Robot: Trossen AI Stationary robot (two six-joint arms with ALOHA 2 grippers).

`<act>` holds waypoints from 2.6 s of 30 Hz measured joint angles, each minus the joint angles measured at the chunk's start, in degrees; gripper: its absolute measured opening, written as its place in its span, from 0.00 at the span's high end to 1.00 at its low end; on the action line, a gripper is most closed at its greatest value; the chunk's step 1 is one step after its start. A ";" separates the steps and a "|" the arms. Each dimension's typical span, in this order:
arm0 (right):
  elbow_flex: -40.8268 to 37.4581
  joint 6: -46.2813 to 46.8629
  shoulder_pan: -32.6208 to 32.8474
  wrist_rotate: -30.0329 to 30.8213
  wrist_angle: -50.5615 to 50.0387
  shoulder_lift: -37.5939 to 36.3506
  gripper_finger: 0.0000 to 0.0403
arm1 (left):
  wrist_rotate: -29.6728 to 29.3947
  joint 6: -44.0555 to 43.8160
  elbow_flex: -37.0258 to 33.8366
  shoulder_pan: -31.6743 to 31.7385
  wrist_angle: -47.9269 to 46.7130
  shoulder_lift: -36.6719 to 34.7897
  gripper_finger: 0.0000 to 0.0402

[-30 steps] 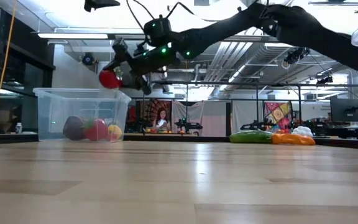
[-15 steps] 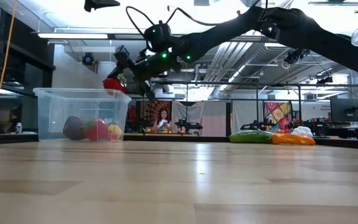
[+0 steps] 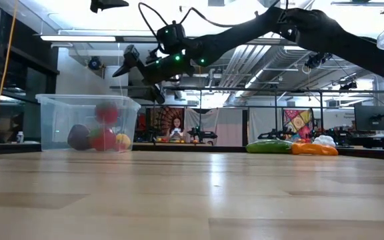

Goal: Sort produce into baskets
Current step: Put the top red tomato into the top transparent bin, then put the red tomato into the top transparent bin

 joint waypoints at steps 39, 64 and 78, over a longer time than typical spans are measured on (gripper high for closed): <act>-0.17 -41.74 -20.82 -8.63 -76.49 -29.91 0.05 | 5.41 -2.97 -0.02 -0.18 -9.95 6.03 0.01; -47.79 -34.52 -12.13 -8.54 -51.80 -63.10 0.05 | -1.74 -29.06 -0.04 -58.43 -62.56 18.28 0.01; -47.54 -21.02 -2.64 -13.58 -44.87 -72.07 0.05 | -7.41 -43.42 -0.02 -94.26 -51.46 29.87 0.01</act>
